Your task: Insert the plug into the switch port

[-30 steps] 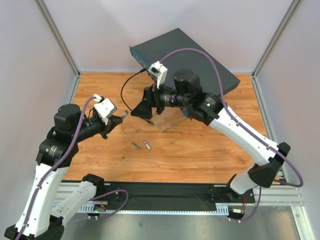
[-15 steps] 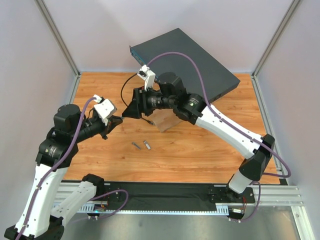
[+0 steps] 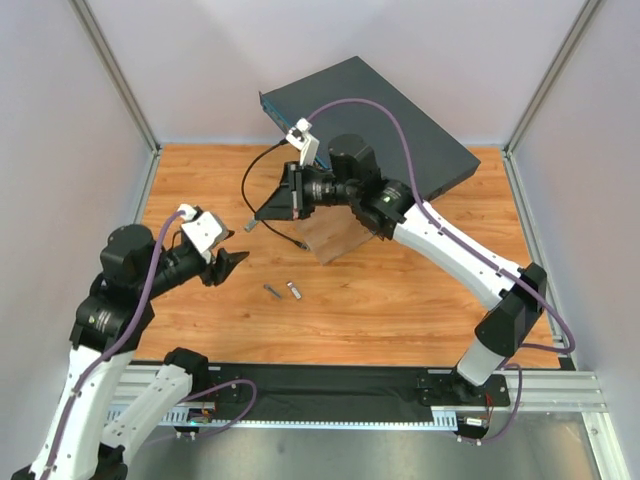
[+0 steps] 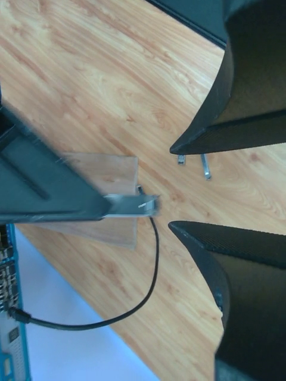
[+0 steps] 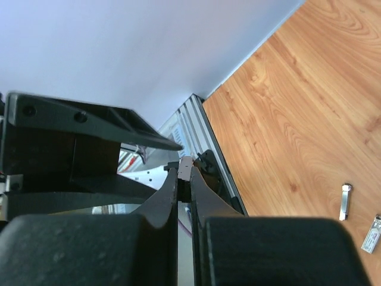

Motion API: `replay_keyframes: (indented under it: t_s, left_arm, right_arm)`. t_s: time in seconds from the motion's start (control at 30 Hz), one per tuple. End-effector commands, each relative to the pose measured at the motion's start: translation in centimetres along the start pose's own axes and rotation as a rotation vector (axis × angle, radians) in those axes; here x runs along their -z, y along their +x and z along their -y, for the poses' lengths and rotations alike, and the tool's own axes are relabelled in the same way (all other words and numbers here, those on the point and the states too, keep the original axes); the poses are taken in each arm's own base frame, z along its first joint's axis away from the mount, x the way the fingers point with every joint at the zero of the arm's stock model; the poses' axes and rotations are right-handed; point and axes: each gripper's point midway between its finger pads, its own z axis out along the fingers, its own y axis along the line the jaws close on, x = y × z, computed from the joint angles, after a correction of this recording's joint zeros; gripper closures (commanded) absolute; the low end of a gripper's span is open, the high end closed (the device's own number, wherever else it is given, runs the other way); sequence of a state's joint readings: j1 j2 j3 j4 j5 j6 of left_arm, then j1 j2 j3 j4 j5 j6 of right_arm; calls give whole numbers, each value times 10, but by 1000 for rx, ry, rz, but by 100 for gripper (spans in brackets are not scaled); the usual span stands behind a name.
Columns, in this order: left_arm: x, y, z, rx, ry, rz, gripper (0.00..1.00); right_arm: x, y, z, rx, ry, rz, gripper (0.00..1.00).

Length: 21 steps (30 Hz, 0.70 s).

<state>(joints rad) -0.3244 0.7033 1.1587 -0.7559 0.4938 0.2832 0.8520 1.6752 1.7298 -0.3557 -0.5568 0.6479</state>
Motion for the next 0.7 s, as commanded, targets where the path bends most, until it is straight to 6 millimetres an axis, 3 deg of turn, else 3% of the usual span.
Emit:
replay_keyframes:
  t_s: [0.0,0.2,0.27,0.47,0.67]
  left_arm:
    - [12,-18,3,-64,-39,140,42]
    - [12,-25,8,-126,-30,233,39]
    - [10,-30,8,-132,-17,249,40]
    - [1,-42,4,-142,-2,279,40]
    - [-5,-43,0,-140,0,271,50]
  right_arm:
    - [25,-24,-20,-68,-139,49,100]
    - [40,-20,-43,-191,-266,27,100]
    - [37,-13,-38,-244,-258,11,100]
    - [35,-12,-47,-307,-319,11,100]
    - [33,-11,-44,-313,-315,8,100]
